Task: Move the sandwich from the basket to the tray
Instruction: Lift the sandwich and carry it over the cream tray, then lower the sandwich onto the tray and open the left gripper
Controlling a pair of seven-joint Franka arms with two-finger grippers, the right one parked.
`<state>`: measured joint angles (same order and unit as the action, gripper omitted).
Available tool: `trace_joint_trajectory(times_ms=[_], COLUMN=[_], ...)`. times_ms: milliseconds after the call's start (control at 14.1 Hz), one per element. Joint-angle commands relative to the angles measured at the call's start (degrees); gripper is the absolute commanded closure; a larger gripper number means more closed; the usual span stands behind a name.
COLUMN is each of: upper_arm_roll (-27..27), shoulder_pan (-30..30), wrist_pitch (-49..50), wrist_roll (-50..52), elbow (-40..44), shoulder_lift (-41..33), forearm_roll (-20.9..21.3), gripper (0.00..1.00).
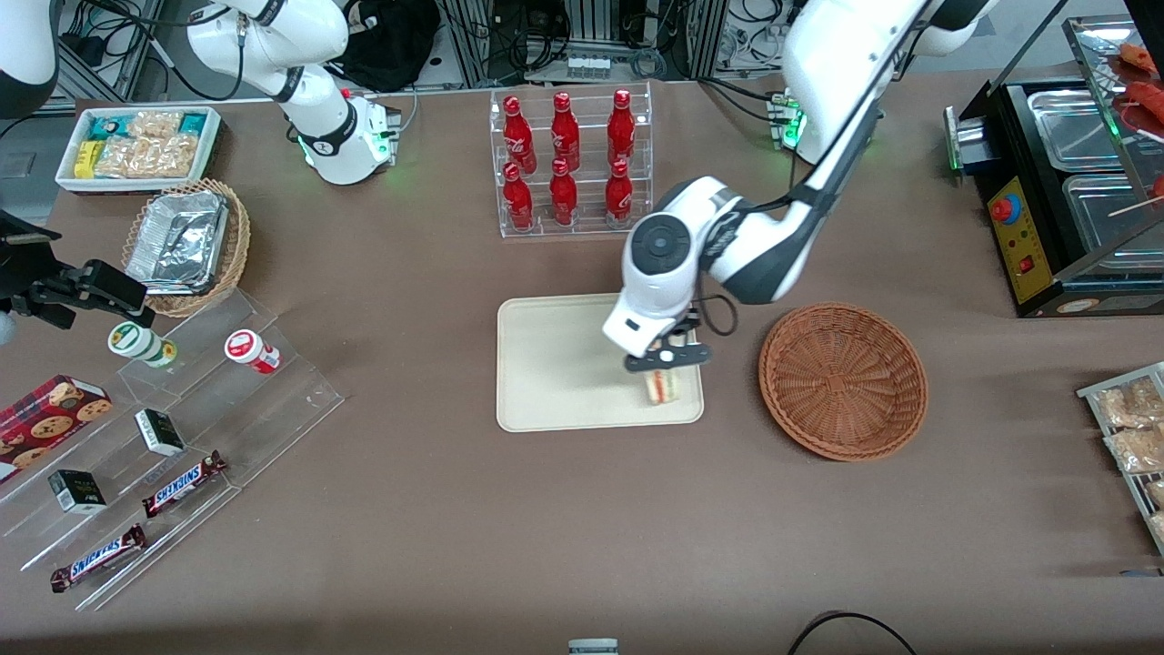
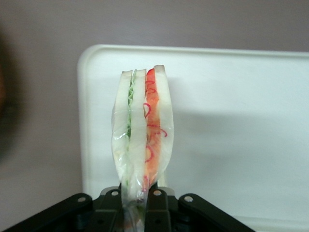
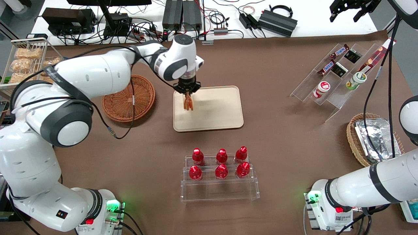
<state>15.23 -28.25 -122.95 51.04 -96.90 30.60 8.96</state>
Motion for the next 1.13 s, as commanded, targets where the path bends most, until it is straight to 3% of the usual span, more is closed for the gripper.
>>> trace_joint_trajectory(times_ms=[0, 496, 1062], upper_arm_roll=[-0.4, 0.9, 0.8], shoulder_pan=[-2.3, -3.0, -5.9], wrist_pitch=[-3.4, -8.9, -8.7], wrist_roll=[0.9, 2.0, 2.9], elbow=[1.8, 1.6, 1.4], shoulder_lift=[2.8, 5.3, 6.3], forearm_roll=[0.9, 0.8, 1.0], gripper=[0.86, 0.86, 0.85])
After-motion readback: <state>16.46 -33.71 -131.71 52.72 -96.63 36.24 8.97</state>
